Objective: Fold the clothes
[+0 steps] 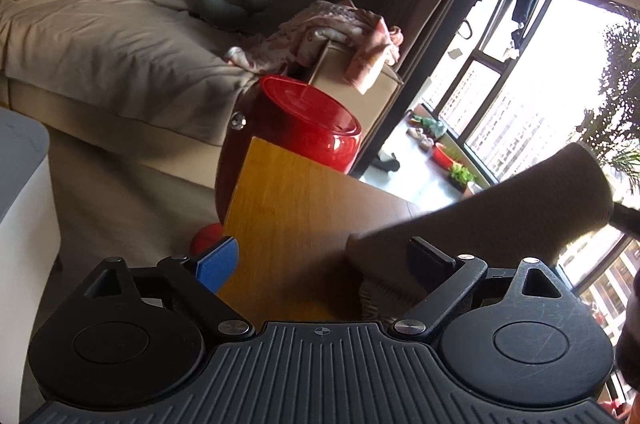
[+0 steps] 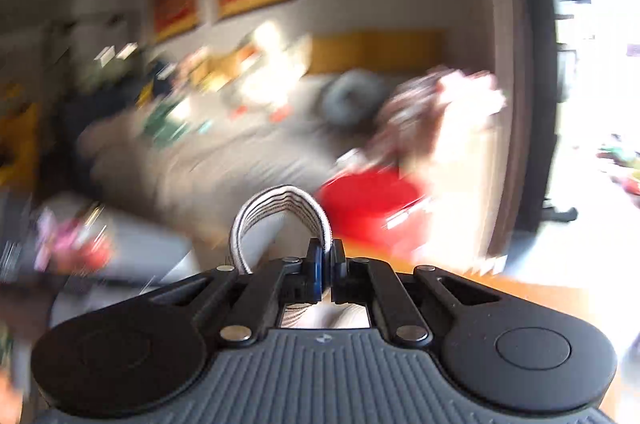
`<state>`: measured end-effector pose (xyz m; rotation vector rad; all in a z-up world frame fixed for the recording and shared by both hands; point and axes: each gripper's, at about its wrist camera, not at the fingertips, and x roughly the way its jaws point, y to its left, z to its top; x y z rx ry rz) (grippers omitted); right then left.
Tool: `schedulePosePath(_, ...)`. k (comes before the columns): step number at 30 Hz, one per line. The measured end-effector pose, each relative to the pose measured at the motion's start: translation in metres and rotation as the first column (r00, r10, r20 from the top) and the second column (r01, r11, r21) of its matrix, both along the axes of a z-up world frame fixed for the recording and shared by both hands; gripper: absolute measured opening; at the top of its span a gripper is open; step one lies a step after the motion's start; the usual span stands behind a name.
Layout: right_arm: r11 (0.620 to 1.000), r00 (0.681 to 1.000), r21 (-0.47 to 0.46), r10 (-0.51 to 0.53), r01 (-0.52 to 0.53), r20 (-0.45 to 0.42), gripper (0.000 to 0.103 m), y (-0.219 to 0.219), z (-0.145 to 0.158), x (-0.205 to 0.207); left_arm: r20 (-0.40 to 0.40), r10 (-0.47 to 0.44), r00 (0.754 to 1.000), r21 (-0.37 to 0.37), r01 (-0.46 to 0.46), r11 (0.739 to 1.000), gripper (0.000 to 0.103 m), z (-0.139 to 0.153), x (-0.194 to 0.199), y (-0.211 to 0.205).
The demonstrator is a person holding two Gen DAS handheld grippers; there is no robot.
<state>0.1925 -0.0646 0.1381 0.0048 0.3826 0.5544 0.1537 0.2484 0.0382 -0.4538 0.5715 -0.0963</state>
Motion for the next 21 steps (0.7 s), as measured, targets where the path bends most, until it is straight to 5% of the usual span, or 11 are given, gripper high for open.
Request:
schedulePosePath(7,0.957,0.958,0.053,-0.286,0.286,-0.007,0.003,-0.114,0.001,0.04,-0.046,-0.061,0.997,0.024,0.063,0.998,0.096,-0.01,0.016,-0.033)
schedulePosePath(14,0.883,0.871,-0.116,-0.468,0.454,-0.148,0.005,-0.184,-0.078,0.058,-0.102,-0.15,0.983,0.087,0.159,0.983,0.097,-0.022,0.03,-0.081)
schedulePosePath(16,0.874,0.858,-0.074,-0.485,0.48,-0.166,0.012,-0.196,-0.088,0.052,-0.104,-0.189,0.976,0.121,0.201,0.972,0.097,-0.024,0.033,-0.099)
schedulePosePath(19,0.898,0.882,0.057,-0.413,0.436,-0.229,0.044,-0.208,-0.091,0.052,-0.104,-0.244,0.964,0.198,0.26,0.945,0.097,-0.03,0.04,-0.131)
schedulePosePath(21,0.915,0.89,0.059,-0.37,0.398,-0.265,0.049,-0.194,-0.104,0.062,-0.116,-0.273,0.955,0.26,0.295,0.919,0.097,-0.037,0.048,-0.152)
